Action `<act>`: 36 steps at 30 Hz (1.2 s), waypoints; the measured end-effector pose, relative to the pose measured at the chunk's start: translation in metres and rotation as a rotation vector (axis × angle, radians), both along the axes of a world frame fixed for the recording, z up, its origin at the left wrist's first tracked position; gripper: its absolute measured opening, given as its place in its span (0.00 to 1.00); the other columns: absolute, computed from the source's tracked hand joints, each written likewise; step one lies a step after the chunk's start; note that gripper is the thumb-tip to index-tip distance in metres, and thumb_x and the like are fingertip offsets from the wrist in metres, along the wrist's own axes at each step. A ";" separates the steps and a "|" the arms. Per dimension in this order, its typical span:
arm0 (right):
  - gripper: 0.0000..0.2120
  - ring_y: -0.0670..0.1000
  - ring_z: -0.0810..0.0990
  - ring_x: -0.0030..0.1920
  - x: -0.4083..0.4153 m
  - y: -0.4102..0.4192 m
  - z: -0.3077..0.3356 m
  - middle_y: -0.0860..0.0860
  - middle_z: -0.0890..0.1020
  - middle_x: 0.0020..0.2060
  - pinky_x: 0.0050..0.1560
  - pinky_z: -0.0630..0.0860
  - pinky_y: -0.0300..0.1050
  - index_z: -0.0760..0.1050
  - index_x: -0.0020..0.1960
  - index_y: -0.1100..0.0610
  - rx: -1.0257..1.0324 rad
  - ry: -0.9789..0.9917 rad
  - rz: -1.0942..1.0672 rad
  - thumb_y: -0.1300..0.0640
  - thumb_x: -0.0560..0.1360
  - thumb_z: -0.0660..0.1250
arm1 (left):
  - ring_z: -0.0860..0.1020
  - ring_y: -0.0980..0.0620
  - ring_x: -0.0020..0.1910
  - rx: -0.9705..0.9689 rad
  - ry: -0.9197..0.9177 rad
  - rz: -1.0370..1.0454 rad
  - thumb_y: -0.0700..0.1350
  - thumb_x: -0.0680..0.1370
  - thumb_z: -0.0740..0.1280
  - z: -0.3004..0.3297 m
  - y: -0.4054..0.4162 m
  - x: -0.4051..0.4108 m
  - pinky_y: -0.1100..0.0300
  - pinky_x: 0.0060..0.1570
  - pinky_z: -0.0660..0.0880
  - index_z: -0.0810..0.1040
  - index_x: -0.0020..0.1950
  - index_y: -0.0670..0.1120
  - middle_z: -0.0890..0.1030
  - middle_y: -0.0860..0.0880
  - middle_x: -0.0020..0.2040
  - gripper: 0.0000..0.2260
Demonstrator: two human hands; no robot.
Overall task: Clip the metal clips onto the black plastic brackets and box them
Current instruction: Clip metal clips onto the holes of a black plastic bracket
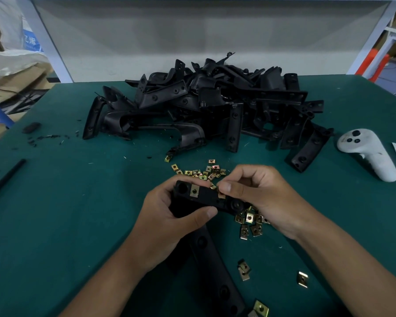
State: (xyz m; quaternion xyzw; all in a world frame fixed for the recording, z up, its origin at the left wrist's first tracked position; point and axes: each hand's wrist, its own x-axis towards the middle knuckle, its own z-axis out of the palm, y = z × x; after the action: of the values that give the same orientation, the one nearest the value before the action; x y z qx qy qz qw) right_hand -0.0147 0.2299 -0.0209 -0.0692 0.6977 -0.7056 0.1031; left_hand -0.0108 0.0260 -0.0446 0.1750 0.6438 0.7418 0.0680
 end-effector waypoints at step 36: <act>0.12 0.44 0.77 0.41 0.004 0.009 0.004 0.40 0.83 0.46 0.43 0.77 0.48 0.82 0.58 0.40 0.306 0.480 -0.136 0.46 0.74 0.74 | 0.84 0.54 0.46 0.104 0.056 0.227 0.42 0.70 0.74 0.005 0.000 0.002 0.65 0.47 0.80 0.82 0.51 0.45 0.86 0.49 0.46 0.10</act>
State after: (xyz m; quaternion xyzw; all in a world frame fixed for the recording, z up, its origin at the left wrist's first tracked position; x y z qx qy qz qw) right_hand -0.0112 0.2390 -0.0164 -0.1708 0.8035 -0.5608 -0.1034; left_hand -0.0091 0.0257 -0.0393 0.1247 0.6218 0.7719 -0.0435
